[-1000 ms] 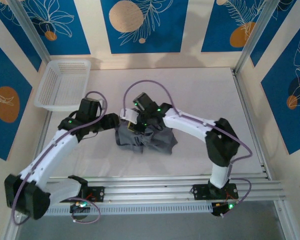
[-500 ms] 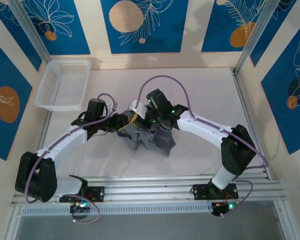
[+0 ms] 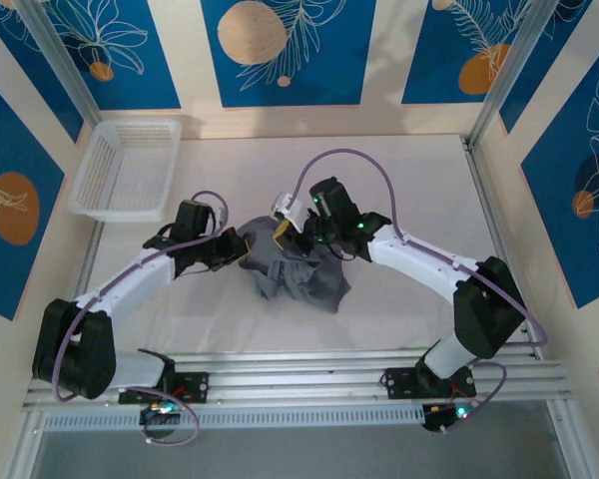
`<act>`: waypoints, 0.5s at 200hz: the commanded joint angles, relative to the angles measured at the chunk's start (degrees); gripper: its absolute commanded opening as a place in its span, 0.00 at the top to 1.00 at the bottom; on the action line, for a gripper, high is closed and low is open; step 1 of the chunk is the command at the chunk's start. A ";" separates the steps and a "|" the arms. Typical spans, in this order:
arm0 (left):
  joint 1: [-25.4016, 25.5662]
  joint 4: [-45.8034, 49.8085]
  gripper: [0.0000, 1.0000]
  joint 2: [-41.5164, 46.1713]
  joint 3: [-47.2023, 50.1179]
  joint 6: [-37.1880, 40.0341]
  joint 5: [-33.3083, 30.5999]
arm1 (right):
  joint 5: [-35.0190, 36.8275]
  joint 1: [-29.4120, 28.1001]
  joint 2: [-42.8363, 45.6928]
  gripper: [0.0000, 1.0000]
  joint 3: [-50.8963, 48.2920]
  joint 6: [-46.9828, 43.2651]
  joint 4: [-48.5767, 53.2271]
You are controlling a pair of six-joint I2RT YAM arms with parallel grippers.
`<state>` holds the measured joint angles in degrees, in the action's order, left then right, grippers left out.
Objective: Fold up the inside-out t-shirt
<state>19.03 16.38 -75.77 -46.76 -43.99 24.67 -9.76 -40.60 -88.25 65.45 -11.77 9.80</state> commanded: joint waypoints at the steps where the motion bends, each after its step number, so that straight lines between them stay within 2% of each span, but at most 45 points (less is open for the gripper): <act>1: -0.80 0.92 1.00 -0.25 0.51 0.24 -1.50 | -3.48 0.18 2.45 0.83 -1.32 2.20 -2.21; 7: -0.82 0.08 0.99 -0.34 0.68 -0.14 -0.84 | -3.99 0.28 2.62 0.85 -1.59 2.22 -2.45; 24: -1.33 -1.21 0.59 -0.17 0.93 -2.03 0.09 | -5.05 0.75 2.86 0.95 -2.06 2.62 -2.61; 32: -1.92 -1.31 0.46 0.07 1.05 -2.86 -0.18 | -6.07 0.99 2.99 1.00 -2.24 2.67 -2.66; 39: -2.46 -1.17 0.37 -0.12 1.02 -3.14 -0.36 | -6.62 1.25 3.15 1.00 -2.49 2.79 -2.81; 62: -4.21 1.50 0.30 -1.21 0.69 -2.87 -2.35 | -6.98 1.53 3.81 1.00 -3.11 3.00 -2.95; 100: -6.64 6.96 0.30 -1.57 1.03 -2.42 -8.05 | -6.12 2.34 6.67 1.00 -5.17 4.07 -4.40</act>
<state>14.39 18.55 -76.75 -46.52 -46.46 20.56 -14.66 -38.94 -85.41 61.73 -9.28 7.31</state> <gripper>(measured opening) 0.701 0.055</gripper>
